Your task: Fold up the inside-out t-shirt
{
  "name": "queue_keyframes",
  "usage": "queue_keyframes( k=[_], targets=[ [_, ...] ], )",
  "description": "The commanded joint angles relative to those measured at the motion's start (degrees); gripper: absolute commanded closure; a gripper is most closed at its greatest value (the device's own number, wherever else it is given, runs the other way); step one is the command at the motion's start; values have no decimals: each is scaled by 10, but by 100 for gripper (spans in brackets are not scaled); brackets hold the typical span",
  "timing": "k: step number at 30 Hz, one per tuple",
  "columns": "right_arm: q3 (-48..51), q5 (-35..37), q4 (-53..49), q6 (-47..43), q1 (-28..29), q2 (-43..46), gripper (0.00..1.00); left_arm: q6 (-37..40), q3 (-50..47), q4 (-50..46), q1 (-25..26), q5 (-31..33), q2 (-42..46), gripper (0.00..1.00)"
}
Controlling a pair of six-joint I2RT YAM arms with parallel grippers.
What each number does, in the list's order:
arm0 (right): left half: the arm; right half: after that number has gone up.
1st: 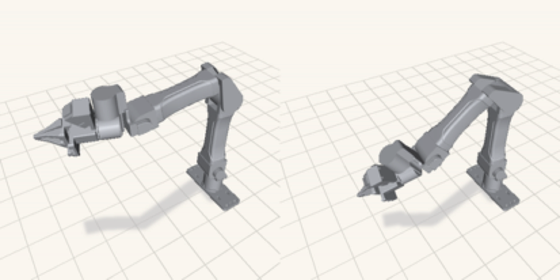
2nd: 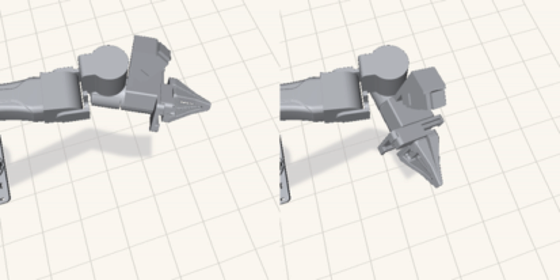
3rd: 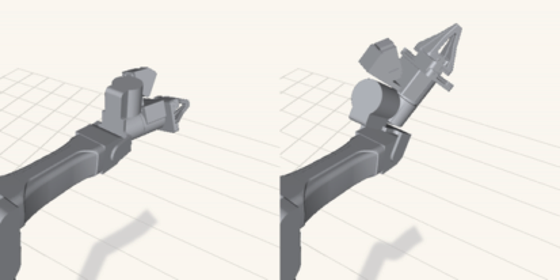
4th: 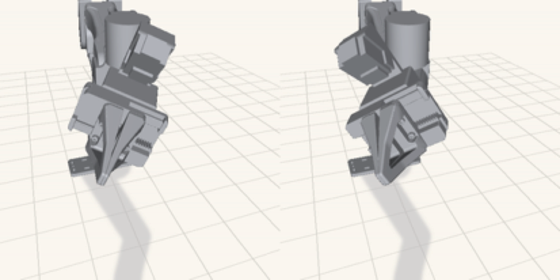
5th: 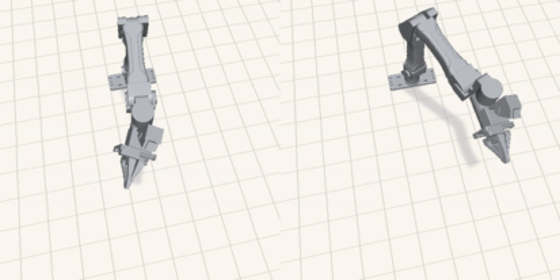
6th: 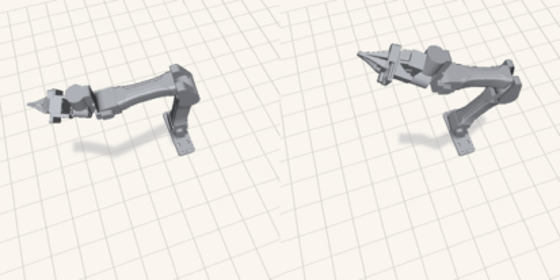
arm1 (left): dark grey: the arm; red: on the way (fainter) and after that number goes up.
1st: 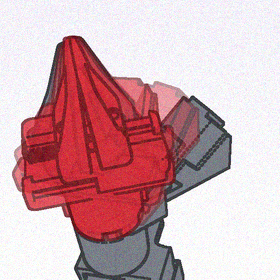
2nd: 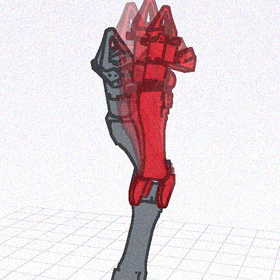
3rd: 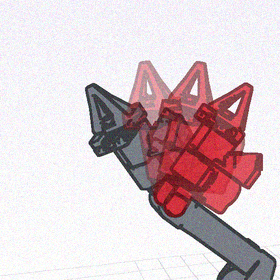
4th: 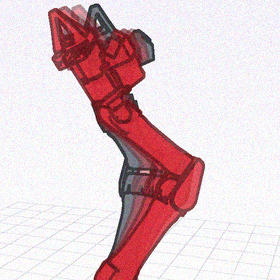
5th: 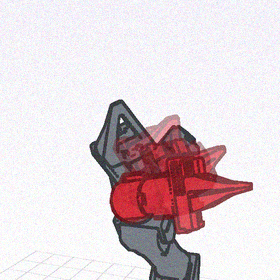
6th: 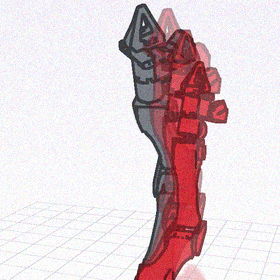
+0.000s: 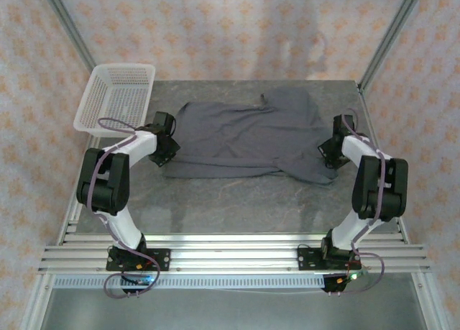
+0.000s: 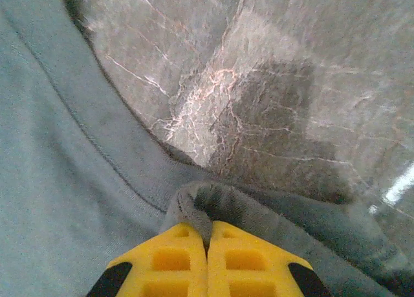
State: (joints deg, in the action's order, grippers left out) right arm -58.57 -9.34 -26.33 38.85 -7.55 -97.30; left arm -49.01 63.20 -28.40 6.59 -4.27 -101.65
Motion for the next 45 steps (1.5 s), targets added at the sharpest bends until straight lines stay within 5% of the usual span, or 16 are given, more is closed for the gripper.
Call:
queue_keyframes(
  k=[1, 9, 16, 25, 29, 31, 36, 43, 45],
  targets=[
    [-34, -10, -14, -21, -1, -14, 88, -1, -5, 16, -8, 13, 3, 95],
    [5, 84, -128, -28, -2, 179, 64, 89, 18, -21, -8, 39, 138, 60],
    [129, 90, -157, -11, -3, 288, 52, 140, -14, -3, 2, -85, 228, 40],
    [130, 7, -96, -22, -3, 187, 52, 181, -14, -7, 49, -143, 232, 29],
    [99, 1, -97, -32, -3, 166, 90, 180, -19, -5, 54, -138, 225, 30],
    [81, -21, -92, -35, -3, 174, 100, 175, -23, -2, 55, -135, 228, 29],
    [4, -88, -25, 10, 19, 163, 100, 170, -21, 0, 55, -130, 225, 30],
    [-278, -74, -13, 22, 42, -68, 100, 165, -22, 12, 61, -127, 225, 30],
    [-344, -72, -25, 18, 42, -132, 85, 164, -26, 12, 61, -123, 229, 30]
  ],
)
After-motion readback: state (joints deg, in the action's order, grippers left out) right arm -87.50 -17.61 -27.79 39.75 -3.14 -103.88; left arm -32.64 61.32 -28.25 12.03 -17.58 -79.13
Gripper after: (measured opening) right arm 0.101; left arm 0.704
